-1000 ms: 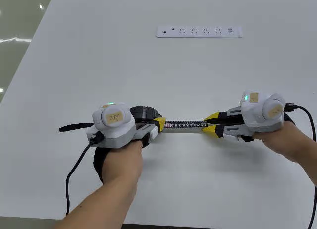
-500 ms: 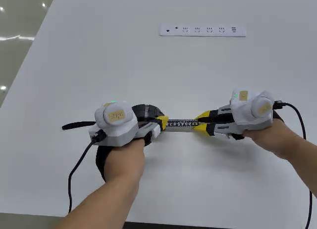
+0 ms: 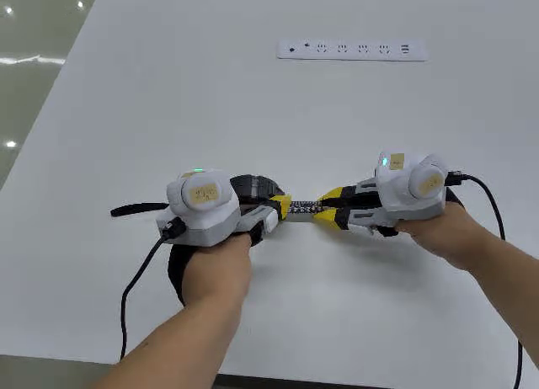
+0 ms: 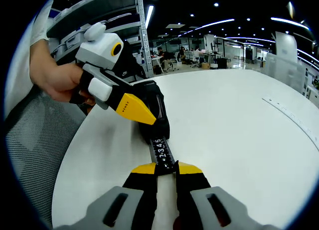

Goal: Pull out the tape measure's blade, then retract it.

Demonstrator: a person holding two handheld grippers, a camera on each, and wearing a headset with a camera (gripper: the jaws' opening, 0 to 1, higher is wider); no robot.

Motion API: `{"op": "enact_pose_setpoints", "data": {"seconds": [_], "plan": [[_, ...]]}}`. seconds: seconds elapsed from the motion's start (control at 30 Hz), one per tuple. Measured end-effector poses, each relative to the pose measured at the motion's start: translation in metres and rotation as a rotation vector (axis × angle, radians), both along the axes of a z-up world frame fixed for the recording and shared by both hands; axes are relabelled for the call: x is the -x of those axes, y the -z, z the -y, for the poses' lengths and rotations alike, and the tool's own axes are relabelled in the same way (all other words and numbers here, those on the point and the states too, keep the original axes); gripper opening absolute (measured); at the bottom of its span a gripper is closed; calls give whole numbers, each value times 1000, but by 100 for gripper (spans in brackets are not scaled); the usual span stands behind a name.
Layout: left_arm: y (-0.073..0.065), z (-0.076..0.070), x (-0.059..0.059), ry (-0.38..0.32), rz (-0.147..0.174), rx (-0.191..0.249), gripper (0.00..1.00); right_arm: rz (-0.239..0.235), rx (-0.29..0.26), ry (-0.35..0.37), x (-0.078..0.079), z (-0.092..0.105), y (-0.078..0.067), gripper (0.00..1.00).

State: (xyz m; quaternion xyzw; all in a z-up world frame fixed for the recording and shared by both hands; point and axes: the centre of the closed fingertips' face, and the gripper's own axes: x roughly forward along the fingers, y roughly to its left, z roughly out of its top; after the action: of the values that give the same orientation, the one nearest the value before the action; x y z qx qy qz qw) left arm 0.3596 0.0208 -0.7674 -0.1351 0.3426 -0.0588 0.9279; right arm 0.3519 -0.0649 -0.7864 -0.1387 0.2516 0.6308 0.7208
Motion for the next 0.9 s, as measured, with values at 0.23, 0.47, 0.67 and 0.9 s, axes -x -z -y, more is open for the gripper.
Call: {"op": "enact_pose_setpoints", "data": {"seconds": [0.23, 0.47, 0.67, 0.9], "plan": [[0, 0, -1, -1, 1, -1, 59, 0, -10, -6, 1, -13, 1, 9], [0, 0, -1, -1, -2, 5, 59, -2, -25, -13, 0, -25, 3, 10], [0, 1, -1, -2, -4, 3, 59, -4, -29, -14, -1, -30, 4, 10], [0, 1, 0, -1, -5, 6, 59, 4, -26, -17, -2, -33, 7, 10]]}}
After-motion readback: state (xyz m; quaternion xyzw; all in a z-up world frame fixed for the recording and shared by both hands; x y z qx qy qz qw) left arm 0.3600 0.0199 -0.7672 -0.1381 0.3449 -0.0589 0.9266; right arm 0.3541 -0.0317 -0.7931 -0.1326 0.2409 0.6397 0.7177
